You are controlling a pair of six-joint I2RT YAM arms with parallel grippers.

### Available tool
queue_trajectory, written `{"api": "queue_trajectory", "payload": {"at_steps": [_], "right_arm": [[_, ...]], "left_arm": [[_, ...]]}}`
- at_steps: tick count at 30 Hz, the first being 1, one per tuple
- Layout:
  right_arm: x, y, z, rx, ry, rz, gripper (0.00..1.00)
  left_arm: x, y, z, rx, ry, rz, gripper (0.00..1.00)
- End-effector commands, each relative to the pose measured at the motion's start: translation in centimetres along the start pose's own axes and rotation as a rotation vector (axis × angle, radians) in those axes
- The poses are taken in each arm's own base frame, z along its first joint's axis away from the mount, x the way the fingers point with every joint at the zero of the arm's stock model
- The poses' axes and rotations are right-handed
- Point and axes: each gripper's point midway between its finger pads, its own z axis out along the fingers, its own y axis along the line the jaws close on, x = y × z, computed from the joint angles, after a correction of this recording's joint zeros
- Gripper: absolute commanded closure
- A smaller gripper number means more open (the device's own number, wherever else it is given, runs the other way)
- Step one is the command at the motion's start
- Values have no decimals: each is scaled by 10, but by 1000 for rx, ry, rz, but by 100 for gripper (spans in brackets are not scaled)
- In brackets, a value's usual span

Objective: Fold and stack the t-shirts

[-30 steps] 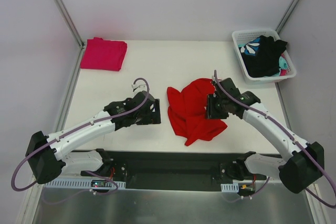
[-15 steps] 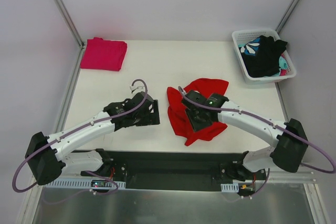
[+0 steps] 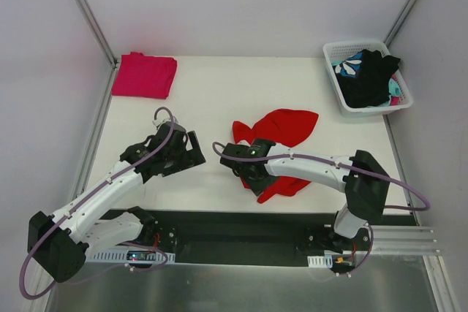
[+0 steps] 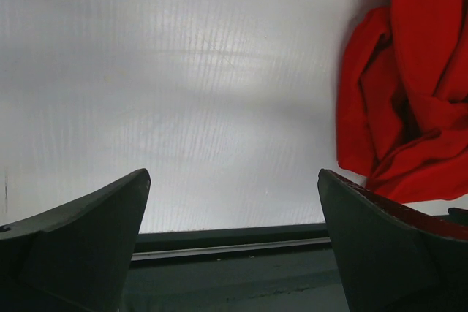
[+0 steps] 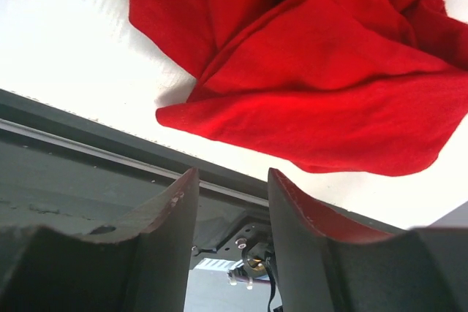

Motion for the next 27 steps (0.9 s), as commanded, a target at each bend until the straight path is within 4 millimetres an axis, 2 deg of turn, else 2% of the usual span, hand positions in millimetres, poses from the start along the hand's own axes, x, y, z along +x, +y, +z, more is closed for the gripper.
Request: {"api": "queue_trajectory", "payload": {"at_steps": [1,5,10,16,22,27], "right_arm": [[16,3,8,19,95,-85,53],[24,15,27,-1,137,-96,53],[22,30,37,-34,159,-92,53],[23,50,52,-48,189,-113,53],[21,55,58,-32,197,-123,53],[17,51,60,-2,187,-130,53]], "left_arm": [[13,5,-1,-5,55,0,1],[14,6,-1,-4,57,0,1],[11,6,-4,-3,44,3,1],[11,15,-2,-31,53,-26,1],[3,27,-6,-59,42,-65,1],[0,25,-10,-43,37,-59,1]]}}
